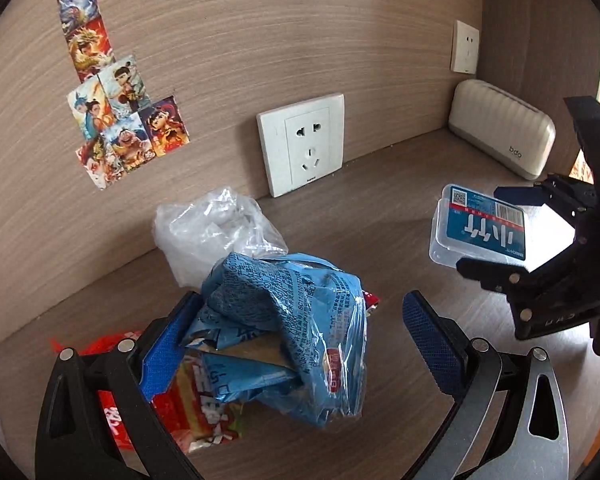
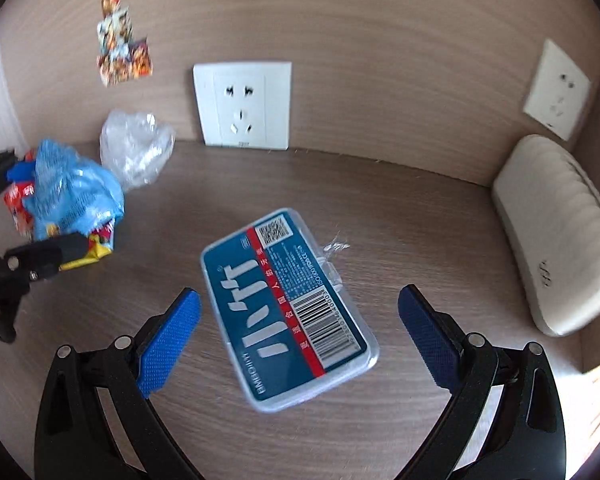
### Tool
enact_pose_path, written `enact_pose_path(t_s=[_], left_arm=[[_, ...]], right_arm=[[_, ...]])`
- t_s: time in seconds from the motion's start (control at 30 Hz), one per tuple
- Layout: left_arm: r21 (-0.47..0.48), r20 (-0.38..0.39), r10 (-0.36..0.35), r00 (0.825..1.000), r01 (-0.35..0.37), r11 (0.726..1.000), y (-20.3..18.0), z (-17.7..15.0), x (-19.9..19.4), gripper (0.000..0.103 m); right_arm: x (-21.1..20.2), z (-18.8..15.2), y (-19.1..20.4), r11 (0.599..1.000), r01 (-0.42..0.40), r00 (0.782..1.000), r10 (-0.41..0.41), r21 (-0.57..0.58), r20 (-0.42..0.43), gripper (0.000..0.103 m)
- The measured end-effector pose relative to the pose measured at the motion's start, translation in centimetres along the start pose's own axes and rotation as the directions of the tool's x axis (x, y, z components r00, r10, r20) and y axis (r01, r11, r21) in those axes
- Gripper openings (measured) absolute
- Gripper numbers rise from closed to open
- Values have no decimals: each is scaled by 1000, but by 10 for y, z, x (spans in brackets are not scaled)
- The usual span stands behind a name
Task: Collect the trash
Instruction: 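Grasp the blue wrapper with the left tool while the right tool grasps the clear plastic box, then carry wrapper and box over the white bin and open both tools to drop them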
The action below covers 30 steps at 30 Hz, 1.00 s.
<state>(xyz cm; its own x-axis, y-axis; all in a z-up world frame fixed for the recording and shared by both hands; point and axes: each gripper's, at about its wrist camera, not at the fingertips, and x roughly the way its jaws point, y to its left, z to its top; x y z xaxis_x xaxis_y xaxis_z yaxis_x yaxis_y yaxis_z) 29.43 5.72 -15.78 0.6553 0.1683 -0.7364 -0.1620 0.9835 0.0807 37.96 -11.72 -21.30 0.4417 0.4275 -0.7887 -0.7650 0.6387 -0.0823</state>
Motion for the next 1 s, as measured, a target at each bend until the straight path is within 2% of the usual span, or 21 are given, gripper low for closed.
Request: enact_pose_path(t_s=[0.1,0.2,0.23,0.27,0.3,0.37,0.53,0.7,1.0], left_arm=[[-6,0,-5,1000,5,1000,-1,1,5,97],[-9,6,-3,1000,3,1000,-1,2,9,77],[-9,4,-10,1000,10,1000,-1,2,10,76],[-5,6,-16,1000,16,1000,-1,2,10,75],[1,8,-20,1000,20,1000,-3,2,10,72],[9,20,-28,999,28,1000,-4,3,7,67],[-6,58,-80,995,81,997,-2,9,-12,64],[29,100,-115,988,113,993,-1,11,-44,64],[105,181,-219,959,202,974,11,0,-105,64]], right_arm=[[5,-2,-1,999,-36,999,36,-2,-15,98],[2,-2,-2,998,-60,998,59,7,7,96],[2,-3,-3,998,-65,998,65,9,8,82],[2,-4,-3,997,-71,997,71,14,6,75],[2,-4,-3,997,-72,997,72,18,2,68],[-2,-6,-4,997,-68,998,68,26,6,60],[-22,-6,-5,993,-75,996,71,96,50,59],[-58,3,5,989,-59,992,43,134,119,59],[-119,7,42,979,10,981,-48,203,188,59]])
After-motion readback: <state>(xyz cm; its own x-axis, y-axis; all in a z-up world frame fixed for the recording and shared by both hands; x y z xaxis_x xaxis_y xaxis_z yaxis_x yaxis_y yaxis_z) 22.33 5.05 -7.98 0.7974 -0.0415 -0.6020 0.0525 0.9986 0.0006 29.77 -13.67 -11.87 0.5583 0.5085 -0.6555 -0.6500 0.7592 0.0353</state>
